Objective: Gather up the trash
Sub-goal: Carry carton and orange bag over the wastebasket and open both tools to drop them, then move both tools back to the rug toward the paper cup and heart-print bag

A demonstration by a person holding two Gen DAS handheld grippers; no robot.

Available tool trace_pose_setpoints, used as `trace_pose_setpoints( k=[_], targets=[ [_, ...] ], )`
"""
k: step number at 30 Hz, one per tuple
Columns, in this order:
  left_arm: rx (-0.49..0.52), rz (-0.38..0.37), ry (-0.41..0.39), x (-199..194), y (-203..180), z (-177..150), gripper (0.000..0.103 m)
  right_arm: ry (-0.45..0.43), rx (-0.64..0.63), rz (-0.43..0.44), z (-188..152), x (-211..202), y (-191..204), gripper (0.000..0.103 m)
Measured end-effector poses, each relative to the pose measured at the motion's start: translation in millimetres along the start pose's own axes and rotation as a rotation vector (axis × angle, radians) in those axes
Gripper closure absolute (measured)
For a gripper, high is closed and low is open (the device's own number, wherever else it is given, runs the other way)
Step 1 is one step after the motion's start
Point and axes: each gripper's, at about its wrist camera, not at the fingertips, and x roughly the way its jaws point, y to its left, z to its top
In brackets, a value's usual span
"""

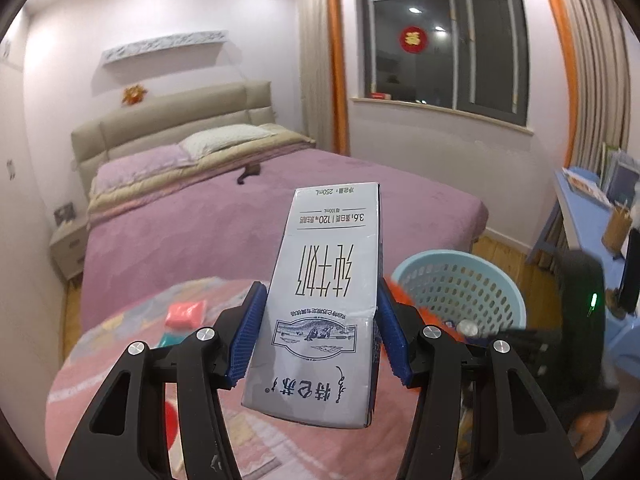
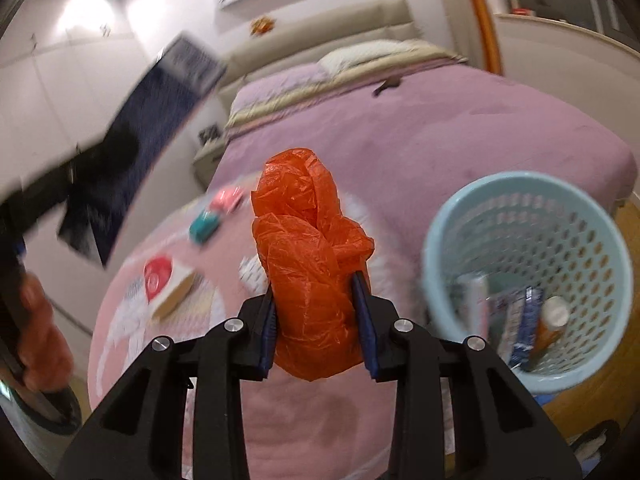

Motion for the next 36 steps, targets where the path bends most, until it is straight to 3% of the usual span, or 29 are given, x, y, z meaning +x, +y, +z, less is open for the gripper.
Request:
trace_pose_setpoints(
  k=[4,7,13,18,21,22,28,36],
  targets=[
    [0.005,-0.032,0.016,22,-22,11,0.050,-0.041,0.086,-0.094,13,-16,-37,0.072],
    [0.008,-0.069,0.037,40,-36,15,0.050,-0.002,0.208,-0.196,20,-16,-75,0.072],
    [0.011,-0.086,0.134,95,-67,11,0.050,0.004,0.298,-0.284,19,-19,-117,0.072],
    [0.025,-0.122,0.177,124,-84,4,0.049,0.011,0.325,-0.305,13,-21,-133,0.067],
    [0.011,-0.121,0.176,133,-88,1,0.025,0.019,0.355,-0.310,11,-19,-145,0.053],
    [0.001,-0.126,0.172,132,-87,1,0.024,0.024,0.370,-0.306,9,-19,-148,0.049],
    [-0.033,-0.149,0.165,123,-75,-7,0.024,0.007,0.387,-0.304,5,-26,-156,0.049],
    [-0.100,-0.140,0.151,104,-53,-14,0.022,0.035,0.382,-0.242,8,-17,-133,0.045]
  ],
)
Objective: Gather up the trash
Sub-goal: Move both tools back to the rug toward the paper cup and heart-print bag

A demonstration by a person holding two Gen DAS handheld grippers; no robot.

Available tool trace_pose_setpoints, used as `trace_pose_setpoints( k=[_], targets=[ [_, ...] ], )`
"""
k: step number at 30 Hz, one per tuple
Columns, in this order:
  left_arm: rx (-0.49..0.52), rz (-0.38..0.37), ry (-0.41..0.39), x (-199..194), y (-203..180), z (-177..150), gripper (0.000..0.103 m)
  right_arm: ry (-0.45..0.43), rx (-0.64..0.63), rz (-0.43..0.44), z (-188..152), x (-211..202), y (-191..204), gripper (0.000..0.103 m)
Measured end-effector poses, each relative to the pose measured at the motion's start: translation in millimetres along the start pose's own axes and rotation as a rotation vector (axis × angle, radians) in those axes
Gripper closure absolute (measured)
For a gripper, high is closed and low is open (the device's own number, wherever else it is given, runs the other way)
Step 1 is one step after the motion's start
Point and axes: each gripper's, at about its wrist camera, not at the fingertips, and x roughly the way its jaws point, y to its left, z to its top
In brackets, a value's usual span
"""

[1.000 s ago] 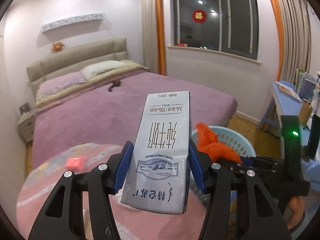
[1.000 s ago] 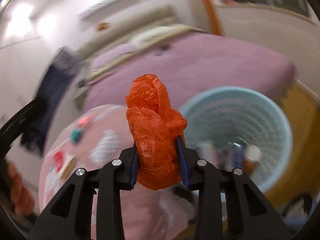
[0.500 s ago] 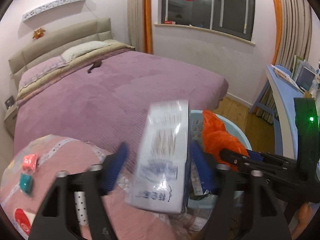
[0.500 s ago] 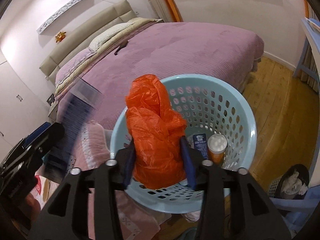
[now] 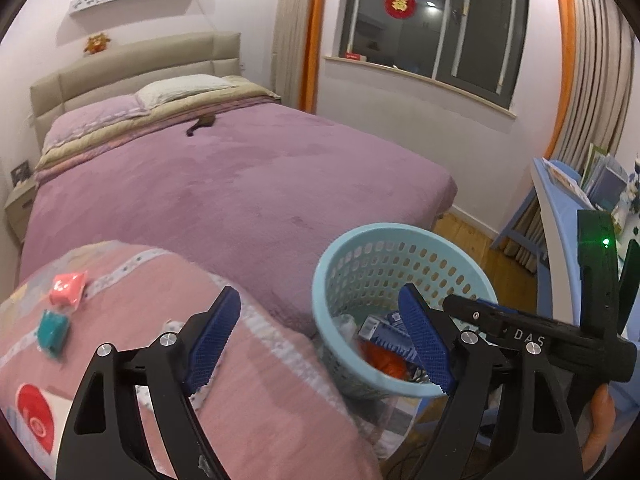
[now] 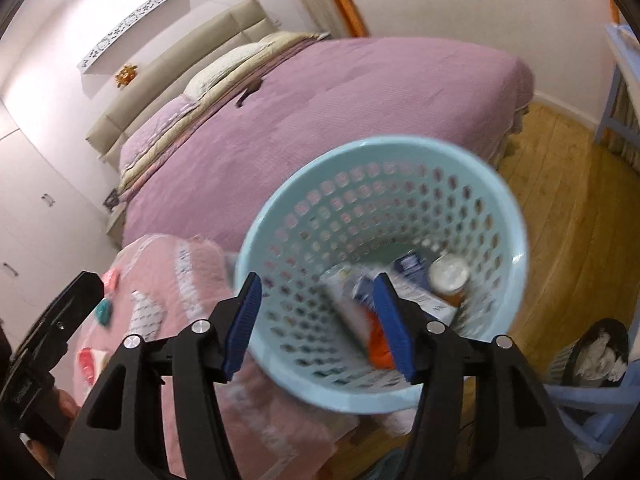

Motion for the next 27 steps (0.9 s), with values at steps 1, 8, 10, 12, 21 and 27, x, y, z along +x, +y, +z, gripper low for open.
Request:
trace_pose_setpoints(
  k=[1,8,10,12,21,27],
  targets=[
    [-0.017,-0.002,-0.002,-4,5,-1,0.021,0.015,0.009,0.024,-1,1,3,0.045],
    [-0.088,0.054,-0.041,-39,45,-16,0.020,0.010,-0.082,0.052,-14,-4,47,0.045],
    [-0.125,0.095,-0.052,-52,64,-25,0.020,0.010,-0.113,0.066,-19,-3,61,0.045],
    [-0.170,0.154,-0.057,-66,88,-36,0.020,0.006,-0.154,0.075,-25,-2,79,0.045],
    [-0.402,0.333,-0.008,-108,195,-84,0.020,-0.023,-0.365,0.097,-60,18,166,0.045],
    [-0.491,0.338,0.067,-100,234,-110,0.020,0.009,-0.458,0.084,-84,42,199,0.045]
  ],
)
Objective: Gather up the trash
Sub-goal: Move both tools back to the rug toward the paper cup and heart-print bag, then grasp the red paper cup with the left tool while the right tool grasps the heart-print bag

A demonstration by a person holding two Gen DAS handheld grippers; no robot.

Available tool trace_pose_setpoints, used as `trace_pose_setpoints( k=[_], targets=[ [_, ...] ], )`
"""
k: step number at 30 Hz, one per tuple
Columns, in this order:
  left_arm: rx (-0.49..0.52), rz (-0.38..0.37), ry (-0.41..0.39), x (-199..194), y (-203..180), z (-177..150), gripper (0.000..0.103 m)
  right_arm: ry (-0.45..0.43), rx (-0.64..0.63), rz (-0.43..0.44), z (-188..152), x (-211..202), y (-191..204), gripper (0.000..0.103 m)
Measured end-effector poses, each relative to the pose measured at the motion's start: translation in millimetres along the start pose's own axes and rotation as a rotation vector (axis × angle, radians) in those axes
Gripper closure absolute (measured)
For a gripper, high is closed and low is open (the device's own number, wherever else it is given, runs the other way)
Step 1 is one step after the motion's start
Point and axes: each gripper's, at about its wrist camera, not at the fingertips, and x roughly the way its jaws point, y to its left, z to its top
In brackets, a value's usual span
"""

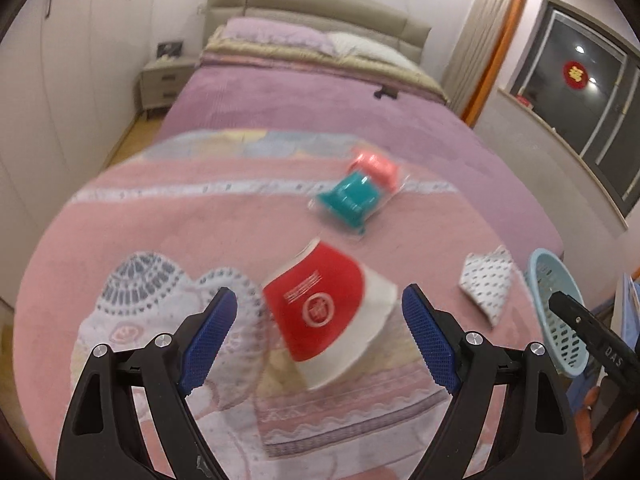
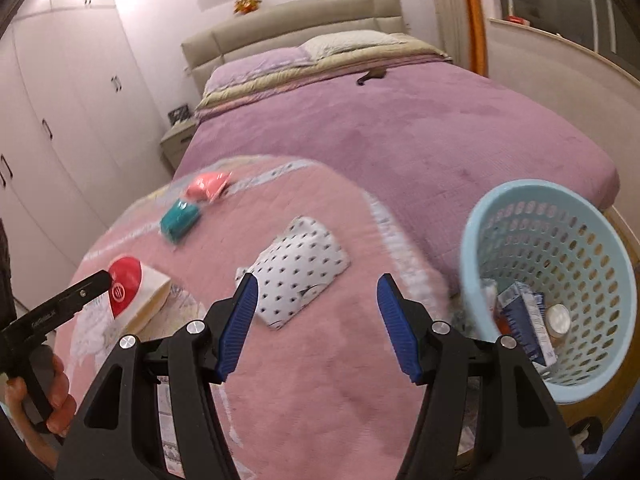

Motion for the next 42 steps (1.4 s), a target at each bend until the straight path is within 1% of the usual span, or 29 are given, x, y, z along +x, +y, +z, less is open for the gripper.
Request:
trace_pose_setpoints(
  k=[3,6,7,9,14,16,19,23,24,27,28,31,34,39,41,42],
  targets=[
    [-0.007,-0.005,0.042,16,2,1,0.020,0.020,-0.018,-0.006,-3,9,6,0.045],
    [0.003,0.019,0.069,33,2,3,0.023,0.023,-0.028,-0.012,-4,13,6,0.045],
    [0.005,0.028,0.075,38,3,3,0.029,0.021,-0.033,-0.018,-3,14,6,0.045],
    [0.004,0.016,0.075,44,0,2,0.034,0.018,-0.039,-0.032,-2,15,4,0.045],
    [0.009,0.041,-0.008,41,-6,-3,0.040,0.030,-0.039,-0.050,1,25,-3,0.045],
    [-0.010,0.018,-0.032,40,-4,-5,0.043,0.038,-0.035,-0.051,2,30,-5,0.045],
    [-0.037,-0.009,-0.053,40,0,-8,0.044,0.055,-0.030,-0.047,3,41,-6,0.045],
    [-0.014,0.001,-0.101,32,-4,-11,0.047,0.070,-0.020,-0.041,9,55,-5,0.045],
    [-0.002,0.010,-0.115,30,-7,-13,0.047,0.080,-0.012,-0.039,11,59,-5,0.043],
    [0.028,0.024,-0.143,25,-14,-15,0.049,0.118,0.028,0.005,13,72,-4,0.041],
    [0.032,0.023,-0.148,24,-14,-15,0.049,0.125,0.037,0.016,13,75,-2,0.037],
    [0.018,0.010,-0.144,24,-11,-14,0.049,0.114,0.019,-0.009,12,79,9,0.032],
    [-0.014,-0.013,-0.137,24,-4,-12,0.049,0.110,-0.010,-0.027,12,84,21,0.031],
    [-0.034,-0.034,-0.125,28,1,-11,0.049,0.094,-0.026,-0.071,13,89,31,0.031],
    [-0.034,-0.037,-0.122,28,1,-11,0.049,0.088,-0.027,-0.097,13,90,33,0.034],
    [-0.033,-0.037,-0.121,28,2,-11,0.049,0.083,-0.025,-0.110,13,90,33,0.042]
  ],
)
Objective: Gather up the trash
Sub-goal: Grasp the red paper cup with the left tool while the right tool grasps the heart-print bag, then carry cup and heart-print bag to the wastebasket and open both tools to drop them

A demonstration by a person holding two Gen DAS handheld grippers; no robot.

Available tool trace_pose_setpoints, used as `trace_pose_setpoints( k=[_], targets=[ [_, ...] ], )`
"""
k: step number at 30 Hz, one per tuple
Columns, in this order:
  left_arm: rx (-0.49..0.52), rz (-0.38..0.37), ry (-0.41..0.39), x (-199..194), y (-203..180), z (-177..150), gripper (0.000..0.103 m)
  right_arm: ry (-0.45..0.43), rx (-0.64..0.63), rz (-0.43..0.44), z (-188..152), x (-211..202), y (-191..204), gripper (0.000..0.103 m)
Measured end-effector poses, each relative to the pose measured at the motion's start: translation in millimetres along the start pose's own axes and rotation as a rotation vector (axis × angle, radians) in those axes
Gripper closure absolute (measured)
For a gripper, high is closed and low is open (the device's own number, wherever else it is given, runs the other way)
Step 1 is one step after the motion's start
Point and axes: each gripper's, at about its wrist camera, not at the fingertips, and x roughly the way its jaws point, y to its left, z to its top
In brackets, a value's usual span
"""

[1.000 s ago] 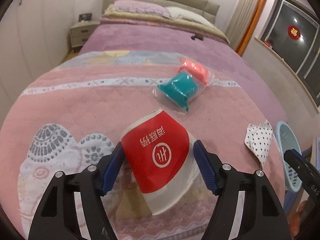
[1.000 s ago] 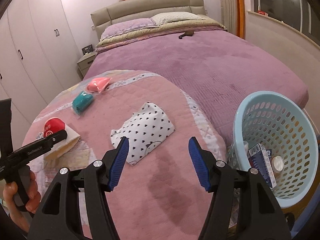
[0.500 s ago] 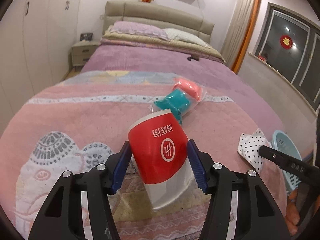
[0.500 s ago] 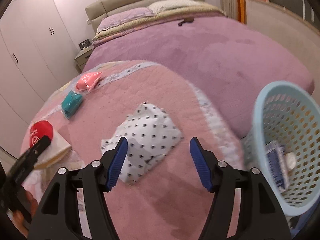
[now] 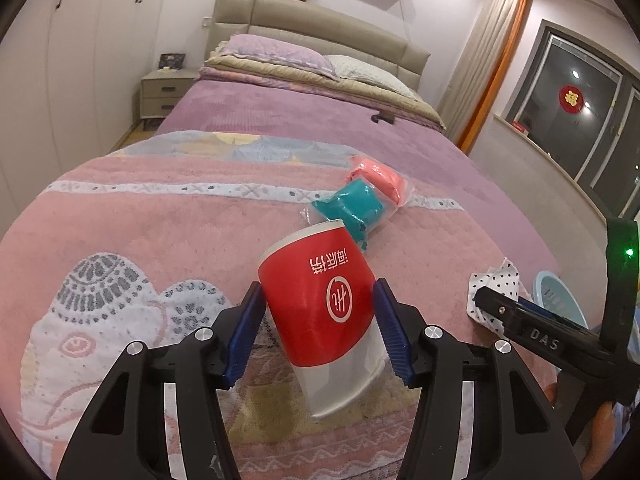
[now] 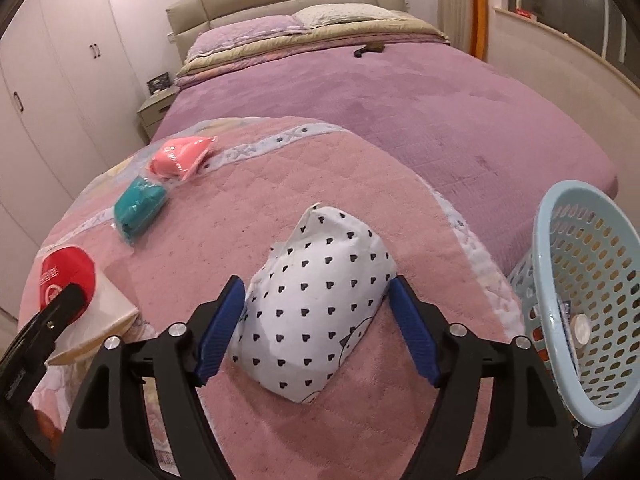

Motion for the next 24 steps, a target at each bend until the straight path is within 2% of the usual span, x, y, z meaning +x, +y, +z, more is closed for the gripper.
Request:
trace_pose_setpoints(
  k=[4,6,12,18,24],
  targets=[
    [0.001,-0.002,0.003,1,0,0,0.049,-0.021,0.011,-0.017,-1,-2,-3,0.068],
    [0.002,-0.002,0.003,0,0,0,0.049,-0.029,0.006,-0.012,-2,-3,-3,0.073],
    [0.006,-0.002,0.003,1,-1,1,0.049,-0.089,-0.047,-0.021,-6,-13,7,0.078],
    [0.030,0.009,-0.007,0,-3,1,0.049,-0.127,-0.012,0.024,-7,-23,-2,0.080],
    [0.093,0.020,-0.032,-7,-15,-1,0.052,-0.212,0.002,0.075,-15,-48,-8,0.080]
  ],
)
